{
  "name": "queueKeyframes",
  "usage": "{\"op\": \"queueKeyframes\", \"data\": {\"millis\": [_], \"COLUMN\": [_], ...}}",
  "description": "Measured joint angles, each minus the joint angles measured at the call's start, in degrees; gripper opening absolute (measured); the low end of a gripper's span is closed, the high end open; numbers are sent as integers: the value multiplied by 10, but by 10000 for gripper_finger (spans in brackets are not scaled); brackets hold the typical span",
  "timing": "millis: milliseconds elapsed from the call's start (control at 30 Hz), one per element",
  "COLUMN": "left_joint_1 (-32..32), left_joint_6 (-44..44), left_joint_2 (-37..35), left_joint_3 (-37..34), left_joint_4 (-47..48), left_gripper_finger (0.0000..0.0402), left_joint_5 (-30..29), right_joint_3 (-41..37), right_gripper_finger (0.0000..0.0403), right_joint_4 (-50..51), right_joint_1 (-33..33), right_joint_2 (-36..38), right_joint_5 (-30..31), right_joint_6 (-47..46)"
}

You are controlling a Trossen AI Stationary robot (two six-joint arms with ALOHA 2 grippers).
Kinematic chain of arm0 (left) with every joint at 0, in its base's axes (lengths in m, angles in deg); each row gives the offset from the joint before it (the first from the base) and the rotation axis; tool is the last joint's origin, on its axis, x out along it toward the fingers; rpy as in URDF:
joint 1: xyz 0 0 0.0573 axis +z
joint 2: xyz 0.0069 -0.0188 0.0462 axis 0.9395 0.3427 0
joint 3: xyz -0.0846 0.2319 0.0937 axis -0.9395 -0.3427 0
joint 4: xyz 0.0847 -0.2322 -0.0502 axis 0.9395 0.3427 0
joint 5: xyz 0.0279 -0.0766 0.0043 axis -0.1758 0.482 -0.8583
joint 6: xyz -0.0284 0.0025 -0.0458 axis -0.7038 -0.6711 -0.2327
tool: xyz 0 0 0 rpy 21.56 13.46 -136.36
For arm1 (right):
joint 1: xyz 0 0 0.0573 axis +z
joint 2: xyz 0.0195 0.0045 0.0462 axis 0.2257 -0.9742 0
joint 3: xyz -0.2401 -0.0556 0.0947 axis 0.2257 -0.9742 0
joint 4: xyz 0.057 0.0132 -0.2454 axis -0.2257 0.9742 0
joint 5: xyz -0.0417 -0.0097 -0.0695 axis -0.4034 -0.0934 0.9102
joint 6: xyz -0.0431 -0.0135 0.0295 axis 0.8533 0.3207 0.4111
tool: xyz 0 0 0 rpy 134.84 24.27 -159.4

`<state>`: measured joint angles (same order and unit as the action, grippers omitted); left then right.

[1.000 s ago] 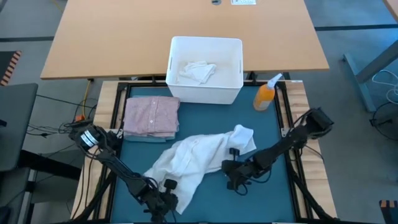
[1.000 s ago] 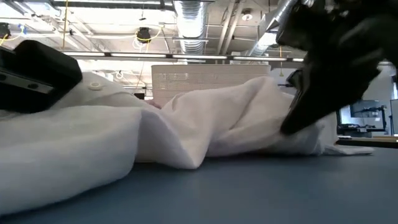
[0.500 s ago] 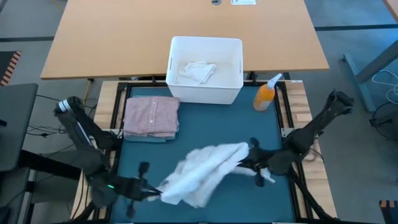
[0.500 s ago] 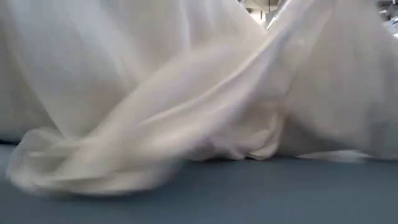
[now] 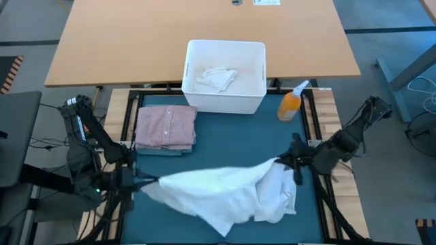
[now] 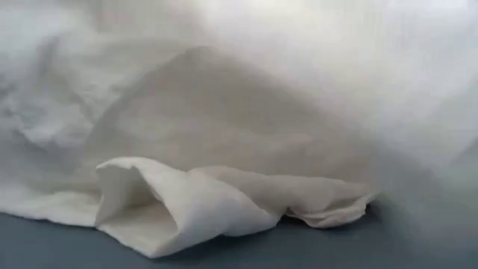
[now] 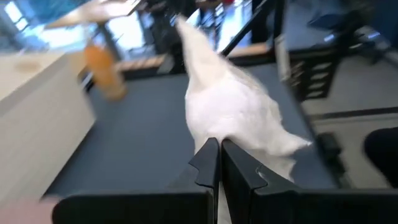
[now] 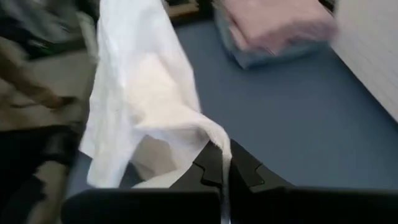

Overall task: Fold Laundry from Bin
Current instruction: Fold the white shirt

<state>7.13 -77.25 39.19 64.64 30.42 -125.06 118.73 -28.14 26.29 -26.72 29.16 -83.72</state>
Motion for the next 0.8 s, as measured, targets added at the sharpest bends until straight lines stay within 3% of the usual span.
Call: {"op": "queueKeyframes", "data": {"millis": [100, 200, 467, 600, 800], "left_joint_1": [10, 17, 20, 20, 20], "left_joint_6": [-89, -124, -123, -123, -128], "left_joint_2": [0, 1, -17, -33, -43], "left_joint_3": [-3, -5, -5, -5, -5], "left_joint_4": [76, 112, 124, 131, 132], "left_gripper_finger": [0, 0, 0, 0, 0], "left_joint_5": [-2, -2, -77, -91, -91], "right_joint_3": [0, -1, 0, 21, 121], "right_gripper_finger": [20, 21, 21, 22, 79], "right_joint_4": [-2, -52, -266, -281, -58], "right_joint_1": [-28, -63, -231, -370, -516], "right_joint_2": [-23, -42, -80, -122, -204], "right_joint_5": [1, 13, 41, -63, -245], "right_joint_6": [0, 43, 301, 373, 329]}}
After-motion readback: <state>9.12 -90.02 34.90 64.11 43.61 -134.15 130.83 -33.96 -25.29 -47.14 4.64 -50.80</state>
